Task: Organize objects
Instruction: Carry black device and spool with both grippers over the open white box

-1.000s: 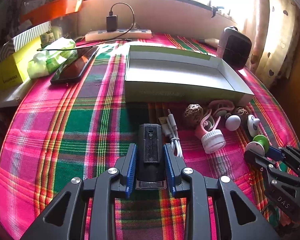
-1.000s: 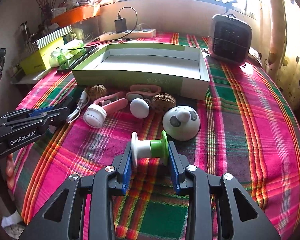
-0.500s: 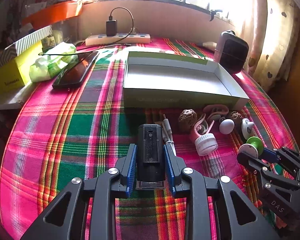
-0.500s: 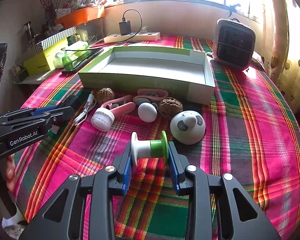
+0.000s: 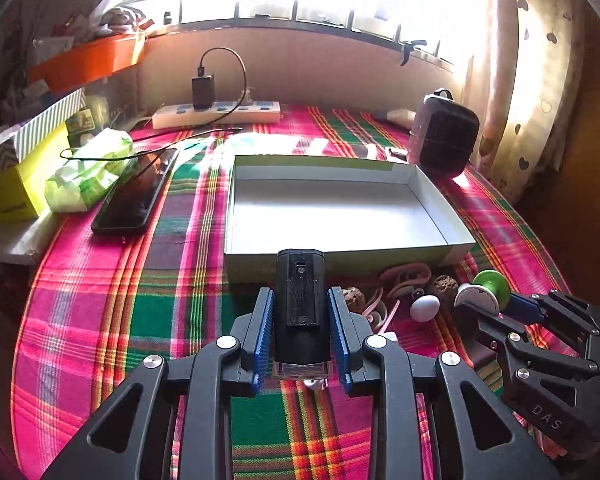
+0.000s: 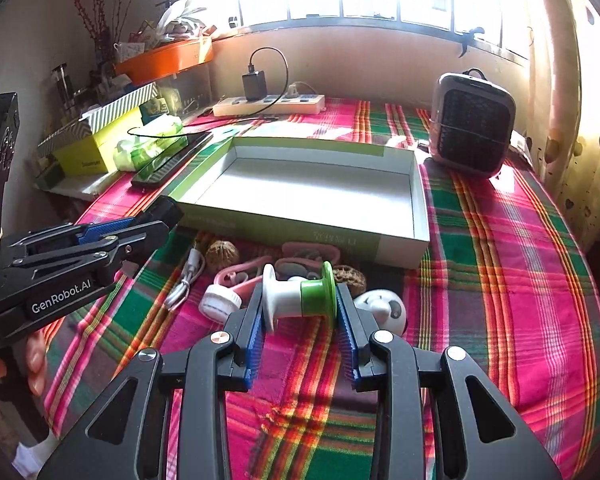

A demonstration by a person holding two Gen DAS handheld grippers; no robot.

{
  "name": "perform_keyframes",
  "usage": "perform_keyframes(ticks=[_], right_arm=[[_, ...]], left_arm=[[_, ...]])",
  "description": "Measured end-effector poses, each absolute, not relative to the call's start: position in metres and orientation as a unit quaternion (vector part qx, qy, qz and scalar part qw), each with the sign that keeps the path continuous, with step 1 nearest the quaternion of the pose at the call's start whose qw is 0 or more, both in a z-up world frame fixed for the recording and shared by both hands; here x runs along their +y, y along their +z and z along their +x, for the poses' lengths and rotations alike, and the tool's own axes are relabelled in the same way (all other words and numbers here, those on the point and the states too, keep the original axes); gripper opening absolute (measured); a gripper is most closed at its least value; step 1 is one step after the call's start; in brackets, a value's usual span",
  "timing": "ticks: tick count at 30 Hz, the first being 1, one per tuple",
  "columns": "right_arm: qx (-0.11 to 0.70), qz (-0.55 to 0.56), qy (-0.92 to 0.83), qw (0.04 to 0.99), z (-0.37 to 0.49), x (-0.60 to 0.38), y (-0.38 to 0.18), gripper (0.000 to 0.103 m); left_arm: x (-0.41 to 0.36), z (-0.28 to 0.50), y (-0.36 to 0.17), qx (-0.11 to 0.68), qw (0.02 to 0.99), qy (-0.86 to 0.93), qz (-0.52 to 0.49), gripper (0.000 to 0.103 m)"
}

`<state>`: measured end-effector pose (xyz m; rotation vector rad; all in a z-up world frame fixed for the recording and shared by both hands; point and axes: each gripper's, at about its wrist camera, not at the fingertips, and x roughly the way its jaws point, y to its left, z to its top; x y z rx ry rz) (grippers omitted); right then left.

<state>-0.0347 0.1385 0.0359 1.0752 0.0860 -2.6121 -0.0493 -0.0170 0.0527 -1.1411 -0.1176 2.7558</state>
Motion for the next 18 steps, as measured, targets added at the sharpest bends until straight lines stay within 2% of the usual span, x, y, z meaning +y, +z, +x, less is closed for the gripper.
perform_keyframes(ticks=[18], right_arm=[[0.022,0.392,-0.911,0.129,-0.137,0.135,0.051,0.034]], left_arm=[[-0.009,-0.139,0.072,-0.027,0.095,0.921,-0.378,0.025]])
